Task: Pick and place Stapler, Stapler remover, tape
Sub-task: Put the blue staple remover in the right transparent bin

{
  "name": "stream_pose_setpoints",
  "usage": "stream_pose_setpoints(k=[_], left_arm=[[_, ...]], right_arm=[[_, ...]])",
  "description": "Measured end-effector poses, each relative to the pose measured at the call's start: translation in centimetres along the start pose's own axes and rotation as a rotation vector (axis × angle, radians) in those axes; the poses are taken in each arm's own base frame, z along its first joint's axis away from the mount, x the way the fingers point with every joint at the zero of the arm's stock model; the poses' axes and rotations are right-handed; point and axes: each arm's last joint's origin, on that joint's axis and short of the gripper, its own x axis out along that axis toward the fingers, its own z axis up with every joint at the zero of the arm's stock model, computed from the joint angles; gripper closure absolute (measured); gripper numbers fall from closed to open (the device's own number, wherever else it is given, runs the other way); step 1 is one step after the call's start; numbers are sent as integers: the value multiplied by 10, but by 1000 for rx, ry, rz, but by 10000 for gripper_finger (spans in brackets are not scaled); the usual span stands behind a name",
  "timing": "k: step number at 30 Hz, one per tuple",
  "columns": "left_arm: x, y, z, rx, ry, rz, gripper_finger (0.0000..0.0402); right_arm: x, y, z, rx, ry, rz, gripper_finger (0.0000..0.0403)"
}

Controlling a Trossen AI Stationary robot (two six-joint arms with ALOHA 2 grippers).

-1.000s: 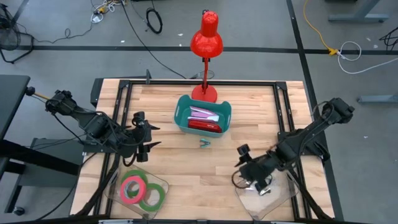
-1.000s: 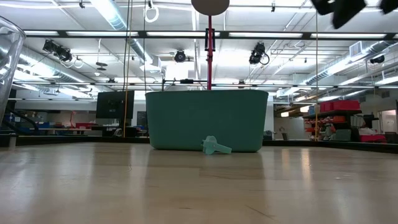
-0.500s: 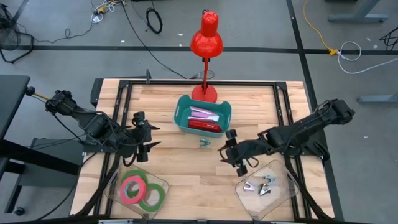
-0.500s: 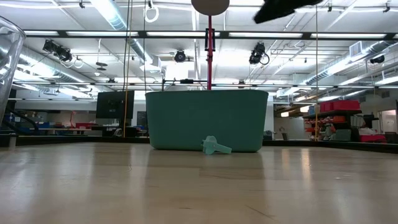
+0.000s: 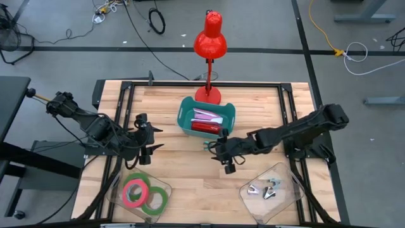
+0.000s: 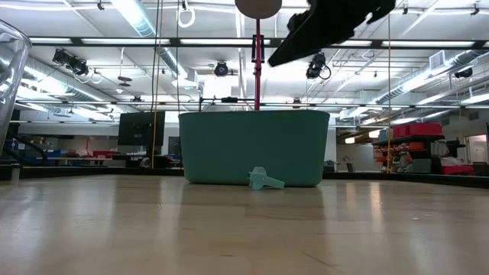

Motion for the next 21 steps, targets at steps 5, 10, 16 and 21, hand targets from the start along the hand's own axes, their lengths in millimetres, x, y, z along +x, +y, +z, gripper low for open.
stream_pose_setpoints(k=[5, 10, 16, 21], left_arm=[[0, 0, 0, 0, 1, 1, 154], [0, 0, 0, 0, -2, 9, 154], [0, 0, 0, 1, -1, 9, 154], [0, 0, 0, 0, -2, 9, 154]], right_arm=[[24, -1, -9, 2, 47, -3, 207], [50, 6, -23, -10, 116, 24, 207], [75, 11, -40, -31, 199, -28, 207], [85, 13, -46, -48, 216, -62, 208]])
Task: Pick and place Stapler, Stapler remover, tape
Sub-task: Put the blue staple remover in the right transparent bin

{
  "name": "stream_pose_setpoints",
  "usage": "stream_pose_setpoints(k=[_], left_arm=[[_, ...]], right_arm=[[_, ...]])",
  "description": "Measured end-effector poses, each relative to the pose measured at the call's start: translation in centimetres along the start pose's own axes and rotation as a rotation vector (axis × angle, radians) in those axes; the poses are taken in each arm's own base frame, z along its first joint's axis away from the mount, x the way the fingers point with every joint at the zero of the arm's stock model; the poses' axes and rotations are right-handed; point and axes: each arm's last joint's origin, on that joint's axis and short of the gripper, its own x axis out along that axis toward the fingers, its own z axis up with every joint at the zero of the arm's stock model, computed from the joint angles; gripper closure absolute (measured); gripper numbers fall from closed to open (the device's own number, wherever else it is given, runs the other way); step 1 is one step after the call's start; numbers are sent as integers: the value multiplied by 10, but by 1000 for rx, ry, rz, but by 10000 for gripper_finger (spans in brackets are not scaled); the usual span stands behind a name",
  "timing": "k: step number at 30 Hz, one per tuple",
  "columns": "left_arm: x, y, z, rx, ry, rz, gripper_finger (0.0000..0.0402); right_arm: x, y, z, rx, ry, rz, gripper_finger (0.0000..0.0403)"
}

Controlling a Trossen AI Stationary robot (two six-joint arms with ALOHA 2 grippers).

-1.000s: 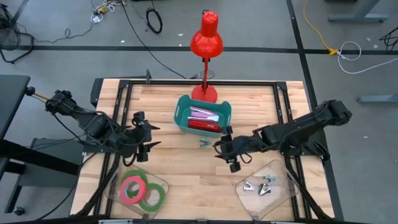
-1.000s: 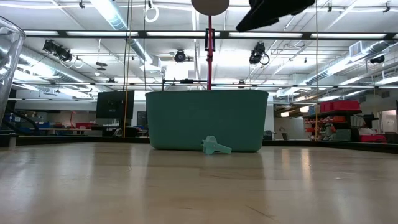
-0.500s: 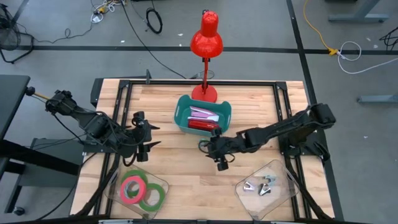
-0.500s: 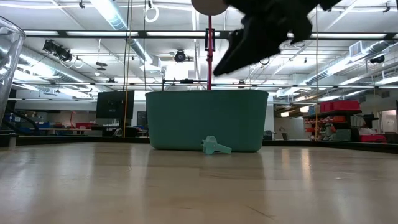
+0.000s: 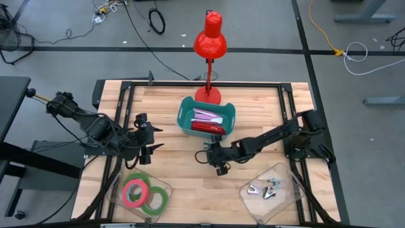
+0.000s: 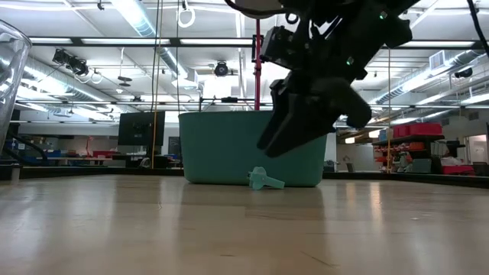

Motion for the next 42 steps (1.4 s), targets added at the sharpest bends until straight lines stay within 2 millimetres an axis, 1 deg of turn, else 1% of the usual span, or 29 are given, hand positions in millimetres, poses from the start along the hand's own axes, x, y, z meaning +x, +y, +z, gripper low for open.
stream_pose_setpoints(k=[3, 7, 14, 20, 24, 29, 35, 37, 42], left_arm=[[0, 0, 0, 0, 1, 0, 154], [0, 0, 0, -2, 0, 0, 154], [0, 0, 0, -2, 0, 0, 154], [0, 0, 0, -2, 0, 0, 154], [0, 0, 0, -2, 0, 0, 154], [0, 0, 0, -2, 1, -1, 154], [0, 0, 0, -2, 1, -1, 154], [0, 0, 0, -2, 0, -1, 154], [0, 0, 0, -1, 1, -1, 154]], right_arm=[[4, -1, -1, -16, 7, -42, 215], [5, -6, -1, -27, 5, -56, 233], [8, -19, -4, -14, 18, -76, 265], [9, -21, -4, -3, 17, -72, 277], [8, -15, -3, -15, 12, -62, 275], [4, -6, -1, -64, 13, -106, 249], [1, 3, 0, 24, -1, -42, 223], [0, 7, 1, 45, -7, -27, 221], [-4, 21, 3, 17, -20, -23, 230]])
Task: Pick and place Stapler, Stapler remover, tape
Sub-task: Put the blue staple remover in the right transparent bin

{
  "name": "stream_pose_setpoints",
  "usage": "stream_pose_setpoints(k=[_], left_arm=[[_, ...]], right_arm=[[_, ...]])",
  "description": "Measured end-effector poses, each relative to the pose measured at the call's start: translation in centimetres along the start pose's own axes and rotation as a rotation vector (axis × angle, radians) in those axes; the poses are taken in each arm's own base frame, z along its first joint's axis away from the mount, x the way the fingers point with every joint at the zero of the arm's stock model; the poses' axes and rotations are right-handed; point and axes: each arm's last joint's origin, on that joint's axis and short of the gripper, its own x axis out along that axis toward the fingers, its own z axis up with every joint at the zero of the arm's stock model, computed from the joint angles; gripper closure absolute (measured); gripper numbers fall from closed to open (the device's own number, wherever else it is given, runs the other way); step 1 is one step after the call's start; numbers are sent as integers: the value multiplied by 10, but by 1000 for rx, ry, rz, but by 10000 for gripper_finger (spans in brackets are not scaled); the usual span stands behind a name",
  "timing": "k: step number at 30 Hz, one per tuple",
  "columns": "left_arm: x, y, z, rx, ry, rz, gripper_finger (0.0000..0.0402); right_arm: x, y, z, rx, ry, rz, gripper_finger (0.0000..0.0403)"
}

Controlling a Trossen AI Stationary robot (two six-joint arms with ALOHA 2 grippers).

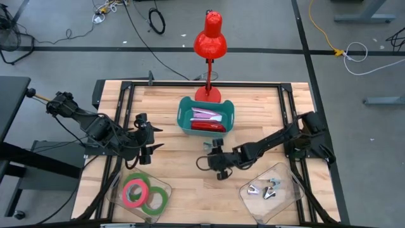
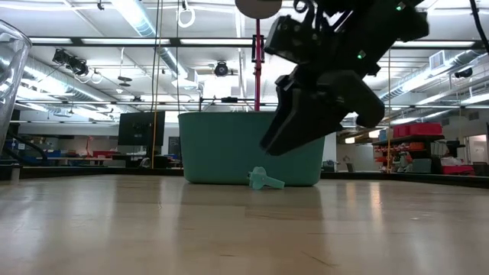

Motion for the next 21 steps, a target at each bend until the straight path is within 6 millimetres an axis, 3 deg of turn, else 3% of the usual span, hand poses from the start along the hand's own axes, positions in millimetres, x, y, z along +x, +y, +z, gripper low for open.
stream_pose_setpoints(k=[11, 21], left_arm=[[0, 0, 0, 2, -6, 17, 154], [0, 1, 0, 0, -6, 17, 154]], right_arm=[[-3, 5, 1, -46, 3, -185, 262], [13, 10, -8, -177, 65, -263, 263]])
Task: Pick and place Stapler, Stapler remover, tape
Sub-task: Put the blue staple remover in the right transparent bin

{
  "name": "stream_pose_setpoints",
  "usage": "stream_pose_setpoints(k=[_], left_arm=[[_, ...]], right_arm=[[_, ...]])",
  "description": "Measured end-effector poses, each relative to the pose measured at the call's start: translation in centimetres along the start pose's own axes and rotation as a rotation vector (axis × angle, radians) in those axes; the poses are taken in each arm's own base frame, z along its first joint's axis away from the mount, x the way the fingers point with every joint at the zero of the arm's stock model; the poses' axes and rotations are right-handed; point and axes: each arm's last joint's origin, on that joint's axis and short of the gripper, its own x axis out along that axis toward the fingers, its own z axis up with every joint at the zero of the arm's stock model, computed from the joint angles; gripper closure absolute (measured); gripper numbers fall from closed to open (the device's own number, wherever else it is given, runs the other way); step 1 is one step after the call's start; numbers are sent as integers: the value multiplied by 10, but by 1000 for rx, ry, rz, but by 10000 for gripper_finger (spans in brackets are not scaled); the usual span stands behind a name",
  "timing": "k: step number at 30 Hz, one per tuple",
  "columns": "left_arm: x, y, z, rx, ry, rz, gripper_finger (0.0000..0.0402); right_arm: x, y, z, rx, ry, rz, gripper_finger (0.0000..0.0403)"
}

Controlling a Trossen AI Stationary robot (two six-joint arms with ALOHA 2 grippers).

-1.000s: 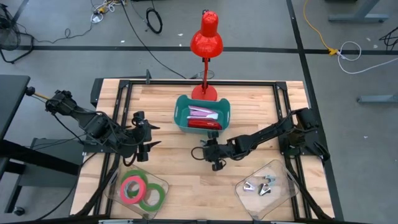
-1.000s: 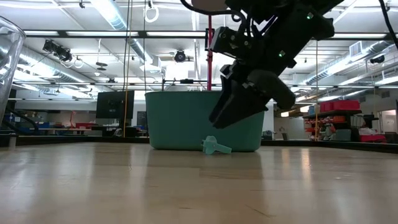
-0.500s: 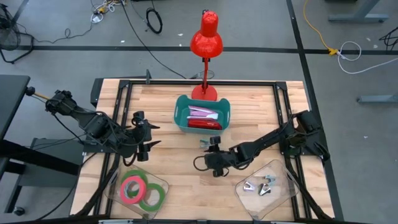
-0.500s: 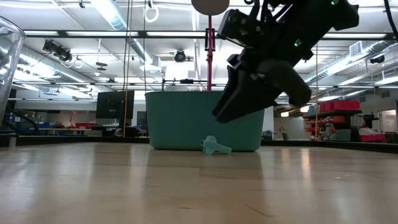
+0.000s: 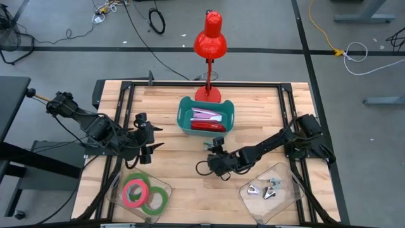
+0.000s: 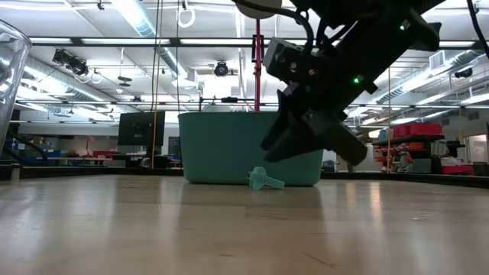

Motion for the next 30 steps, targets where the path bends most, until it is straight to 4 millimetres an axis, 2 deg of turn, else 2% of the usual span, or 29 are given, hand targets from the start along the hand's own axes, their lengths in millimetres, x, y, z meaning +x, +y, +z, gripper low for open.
stream_pose_setpoints(k=[16, 24, 30], left_arm=[[0, 0, 0, 0, 0, 0, 154], [0, 0, 0, 0, 1, 0, 154], [0, 0, 0, 1, 1, -1, 154]], right_arm=[[14, -17, -2, 33, 0, -5, 263], [26, -7, -9, -4, 26, 27, 263], [32, -7, -12, 1, 45, 19, 263]])
